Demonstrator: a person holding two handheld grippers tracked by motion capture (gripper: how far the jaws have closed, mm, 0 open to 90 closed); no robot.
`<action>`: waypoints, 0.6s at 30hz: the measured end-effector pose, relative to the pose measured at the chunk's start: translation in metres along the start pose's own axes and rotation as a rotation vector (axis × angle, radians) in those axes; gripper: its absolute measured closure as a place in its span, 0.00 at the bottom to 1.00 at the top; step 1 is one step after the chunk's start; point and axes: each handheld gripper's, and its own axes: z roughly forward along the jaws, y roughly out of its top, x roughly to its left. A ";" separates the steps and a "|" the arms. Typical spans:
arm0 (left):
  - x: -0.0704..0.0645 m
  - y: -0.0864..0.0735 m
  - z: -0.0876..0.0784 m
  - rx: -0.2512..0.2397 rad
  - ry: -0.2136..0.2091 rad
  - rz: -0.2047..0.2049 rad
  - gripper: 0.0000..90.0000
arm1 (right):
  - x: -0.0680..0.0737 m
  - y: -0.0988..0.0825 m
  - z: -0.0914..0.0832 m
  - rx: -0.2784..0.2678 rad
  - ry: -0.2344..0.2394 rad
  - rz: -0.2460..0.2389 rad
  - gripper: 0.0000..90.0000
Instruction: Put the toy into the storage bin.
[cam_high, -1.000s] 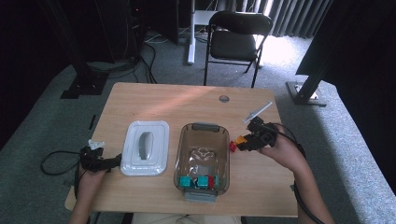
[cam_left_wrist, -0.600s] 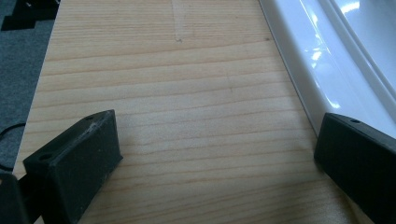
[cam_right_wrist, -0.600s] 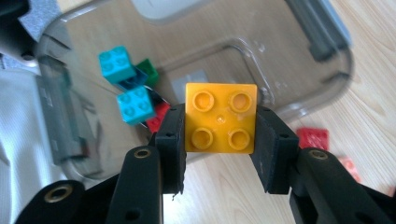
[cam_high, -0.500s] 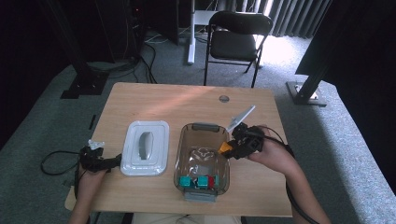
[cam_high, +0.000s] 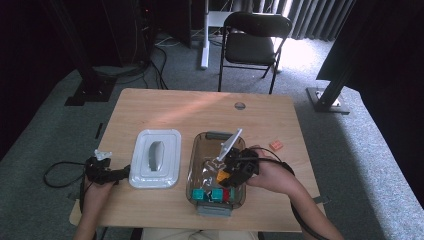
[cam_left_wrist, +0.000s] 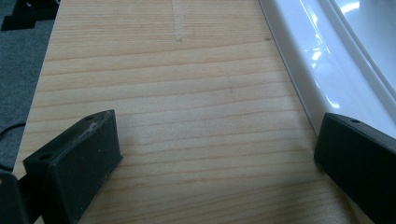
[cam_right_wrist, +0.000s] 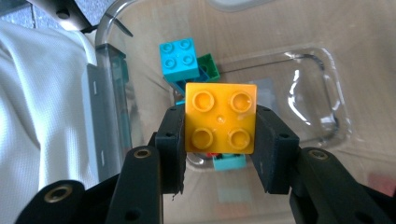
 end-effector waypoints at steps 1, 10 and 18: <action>0.000 0.000 0.000 0.000 0.000 0.000 0.01 | 0.001 0.002 0.004 0.011 0.008 -0.005 0.65; 0.000 0.000 0.000 0.000 0.000 0.000 0.01 | 0.007 0.016 0.035 0.060 0.044 -0.037 0.65; 0.000 0.000 0.000 0.000 -0.001 0.000 0.01 | 0.011 0.023 0.061 0.128 0.068 -0.064 0.65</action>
